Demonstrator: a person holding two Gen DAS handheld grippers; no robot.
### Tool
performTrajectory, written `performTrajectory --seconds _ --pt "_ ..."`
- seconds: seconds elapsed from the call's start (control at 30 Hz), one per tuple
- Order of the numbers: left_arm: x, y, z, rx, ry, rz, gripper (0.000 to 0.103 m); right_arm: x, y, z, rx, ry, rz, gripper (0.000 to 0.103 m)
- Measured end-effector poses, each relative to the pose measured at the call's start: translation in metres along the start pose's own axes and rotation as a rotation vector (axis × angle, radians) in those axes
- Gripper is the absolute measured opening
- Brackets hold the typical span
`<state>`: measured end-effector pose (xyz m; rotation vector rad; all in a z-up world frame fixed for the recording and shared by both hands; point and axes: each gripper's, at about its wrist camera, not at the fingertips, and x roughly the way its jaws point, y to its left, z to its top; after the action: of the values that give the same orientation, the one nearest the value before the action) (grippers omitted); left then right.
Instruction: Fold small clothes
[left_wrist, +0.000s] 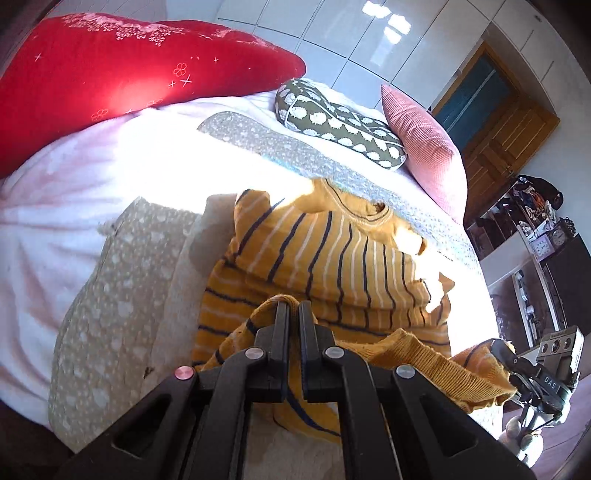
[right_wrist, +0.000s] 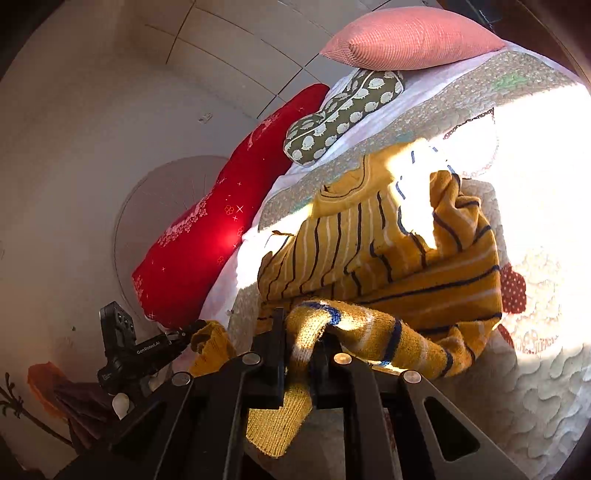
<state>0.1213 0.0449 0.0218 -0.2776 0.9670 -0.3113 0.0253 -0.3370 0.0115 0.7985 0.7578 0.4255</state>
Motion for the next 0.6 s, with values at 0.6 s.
performTrajectory --seconds 0.6 --pt "0.178 -0.023 0.14 0.082 0.081 0.28 0.007 0.13 -0.131 0.151 0.368 -0.03 -0.084 0.027"
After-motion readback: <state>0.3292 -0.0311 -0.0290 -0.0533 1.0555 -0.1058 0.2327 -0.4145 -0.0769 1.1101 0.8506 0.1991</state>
